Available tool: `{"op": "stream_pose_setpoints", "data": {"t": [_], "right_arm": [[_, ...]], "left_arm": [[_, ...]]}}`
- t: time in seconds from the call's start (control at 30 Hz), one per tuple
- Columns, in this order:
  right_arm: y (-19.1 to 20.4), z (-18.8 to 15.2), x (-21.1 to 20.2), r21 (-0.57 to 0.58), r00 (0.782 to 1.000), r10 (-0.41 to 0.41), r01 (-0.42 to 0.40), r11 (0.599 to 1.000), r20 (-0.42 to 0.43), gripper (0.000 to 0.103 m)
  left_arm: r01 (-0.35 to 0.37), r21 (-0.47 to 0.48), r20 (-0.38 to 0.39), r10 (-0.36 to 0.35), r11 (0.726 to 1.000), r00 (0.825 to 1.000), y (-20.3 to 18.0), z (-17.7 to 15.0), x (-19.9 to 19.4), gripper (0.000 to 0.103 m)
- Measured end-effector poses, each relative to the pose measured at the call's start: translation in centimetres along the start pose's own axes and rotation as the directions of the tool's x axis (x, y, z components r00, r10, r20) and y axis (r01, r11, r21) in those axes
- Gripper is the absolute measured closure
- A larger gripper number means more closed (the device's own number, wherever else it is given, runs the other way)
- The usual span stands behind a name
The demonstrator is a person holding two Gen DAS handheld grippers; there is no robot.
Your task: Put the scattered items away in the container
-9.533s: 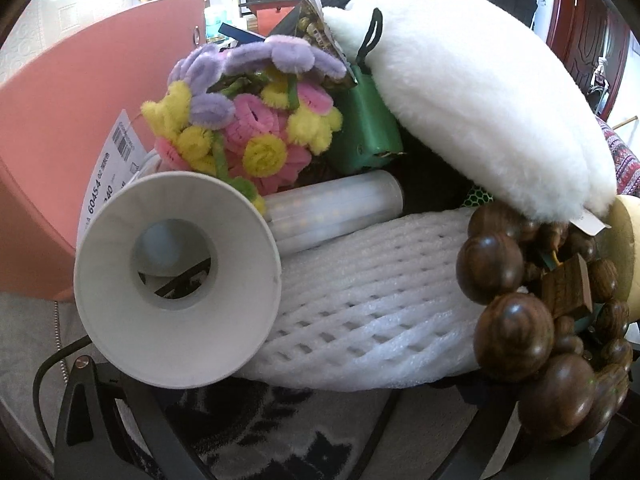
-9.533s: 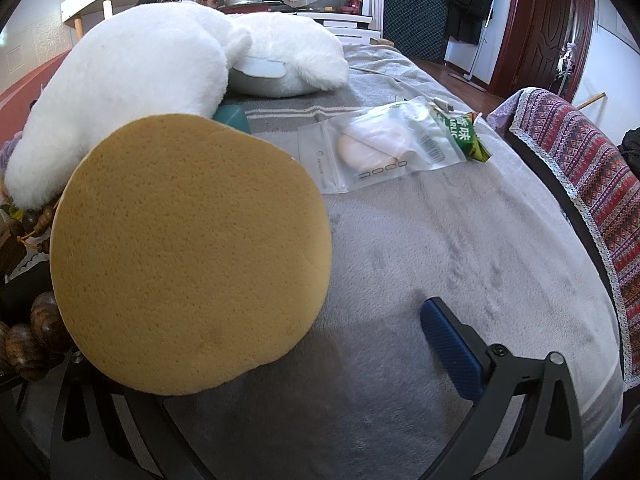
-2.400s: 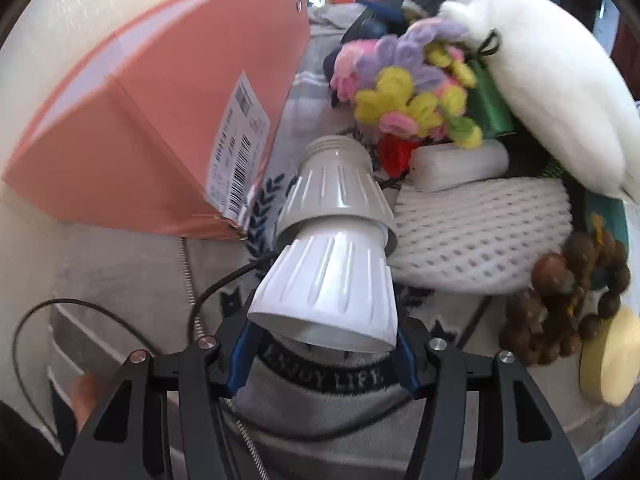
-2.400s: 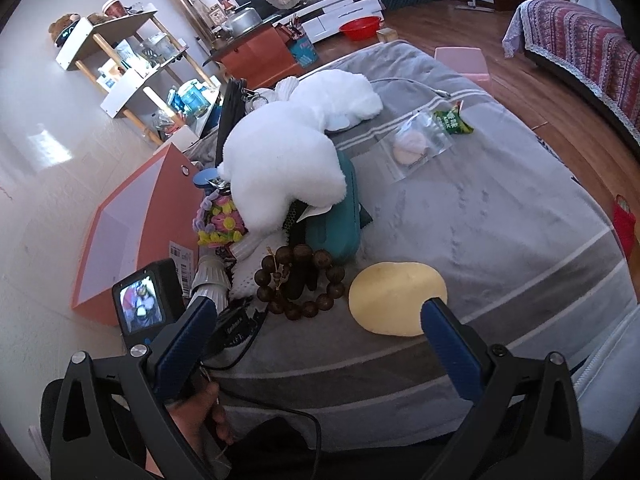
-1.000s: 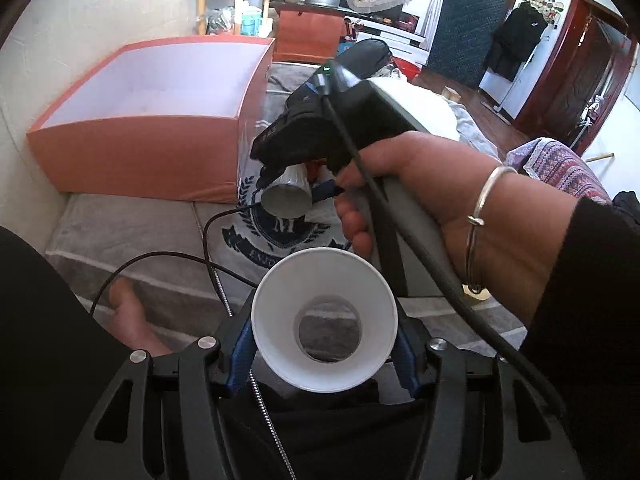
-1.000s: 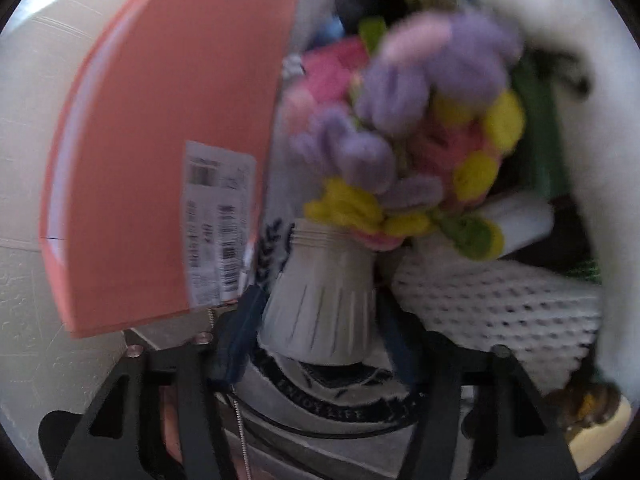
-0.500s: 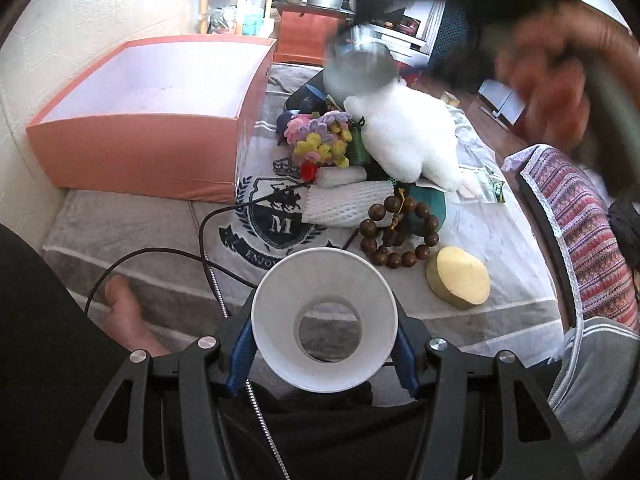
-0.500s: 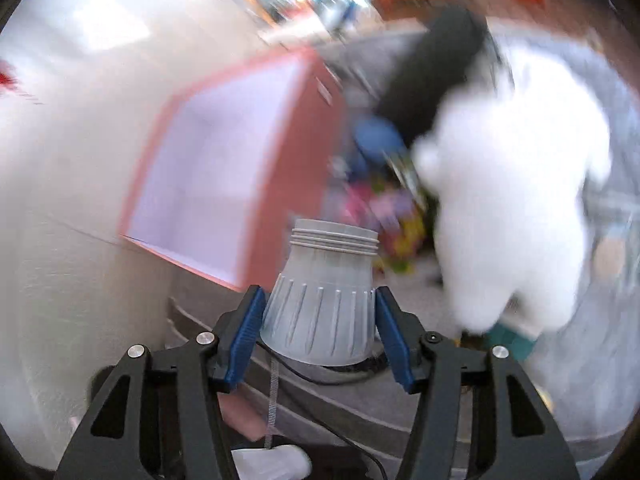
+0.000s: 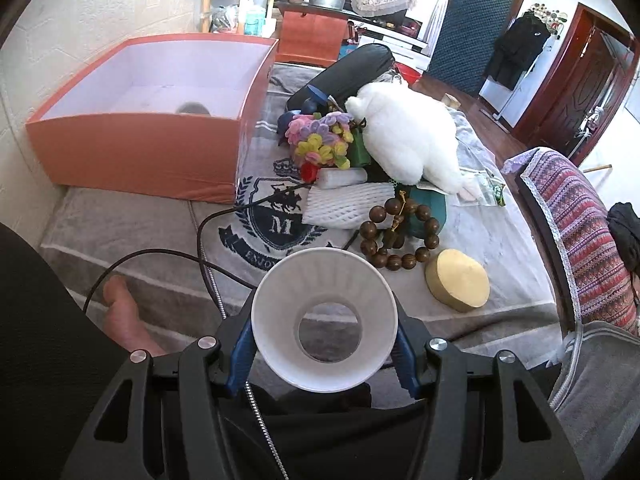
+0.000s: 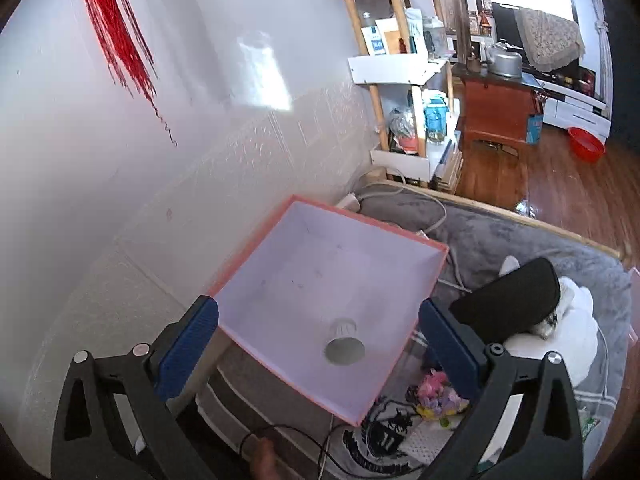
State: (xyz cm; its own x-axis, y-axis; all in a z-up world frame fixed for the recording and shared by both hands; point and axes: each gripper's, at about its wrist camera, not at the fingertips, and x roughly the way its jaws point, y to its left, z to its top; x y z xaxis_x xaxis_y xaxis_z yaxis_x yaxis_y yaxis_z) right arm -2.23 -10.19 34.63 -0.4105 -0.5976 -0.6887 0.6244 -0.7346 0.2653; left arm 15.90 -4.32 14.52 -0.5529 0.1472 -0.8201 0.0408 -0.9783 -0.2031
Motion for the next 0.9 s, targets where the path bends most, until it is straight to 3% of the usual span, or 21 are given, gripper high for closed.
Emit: {"op": "stream_pose_setpoints", "data": {"t": [0.13,0.23,0.3,0.37,0.47,0.53,0.57,0.6,0.67,0.73,0.8,0.9], "right_arm": [[-3.9,-4.7,-3.3,0.032,1.0,-0.012,0.012,0.999,-0.013,0.002],[-8.4,-10.1,-6.4,0.132,1.0,-0.027,0.026,0.991,0.004,0.002],[-12.3,-14.9,-8.5,0.27,0.999,-0.017,0.006,0.963,0.04,0.002],[-15.7,-20.2,-10.1,0.429,0.996,-0.02,-0.018,0.903,0.085,0.002],[-21.2,-29.1,-10.6,0.677,0.992,-0.062,-0.027,0.736,0.107,0.002],[-24.4,-34.4,-10.5,0.858,0.993,-0.092,-0.014,0.513,0.072,0.002],[-25.8,-35.8,-10.8,0.92,0.992,-0.085,-0.053,0.389,0.093,0.002],[-26.9,-36.2,-11.4,0.93,0.981,-0.073,-0.148,0.335,0.183,0.002],[-27.8,-35.6,-12.2,0.91,0.961,-0.087,-0.218,0.352,0.264,0.002],[-27.9,-34.8,-12.0,0.901,0.967,-0.123,-0.159,0.403,0.225,0.001],[-27.8,-34.3,-10.6,0.904,0.982,-0.093,-0.115,0.412,0.167,0.001],[-27.7,-33.7,-10.0,0.887,0.986,-0.052,-0.121,0.446,0.16,0.001]], "left_arm": [[-0.003,0.003,0.001,0.003,1.0,1.0,-0.1,-0.1,0.0,0.047],[-0.009,0.009,0.0,0.009,1.0,1.0,-0.2,-0.1,0.0,0.047],[-0.015,0.012,0.001,0.015,1.0,1.0,-0.4,-0.1,0.0,0.047],[-0.022,0.026,-0.002,0.022,0.999,1.0,-0.7,-0.3,0.2,0.047],[-0.042,0.056,0.003,0.042,0.998,0.999,-1.4,-0.5,0.3,0.047],[-0.061,0.087,0.022,0.06,0.994,0.998,-2.2,-0.6,0.0,0.047],[-0.07,0.096,0.029,0.068,0.993,0.997,-2.5,-0.6,-0.1,0.047],[-0.074,0.102,0.039,0.071,0.992,0.997,-2.9,-0.5,-0.4,0.047],[-0.078,0.102,0.06,0.072,0.992,0.996,-3.2,0.0,-1.2,0.047],[-0.07,0.082,0.084,0.063,0.994,0.994,-3.5,0.9,-2.4,0.047],[-0.051,0.058,0.1,0.045,0.997,0.994,-3.7,2.0,-3.7,0.047],[-0.02,0.03,0.135,0.015,0.999,0.991,-4.1,4.4,-5.8,0.047]]}}
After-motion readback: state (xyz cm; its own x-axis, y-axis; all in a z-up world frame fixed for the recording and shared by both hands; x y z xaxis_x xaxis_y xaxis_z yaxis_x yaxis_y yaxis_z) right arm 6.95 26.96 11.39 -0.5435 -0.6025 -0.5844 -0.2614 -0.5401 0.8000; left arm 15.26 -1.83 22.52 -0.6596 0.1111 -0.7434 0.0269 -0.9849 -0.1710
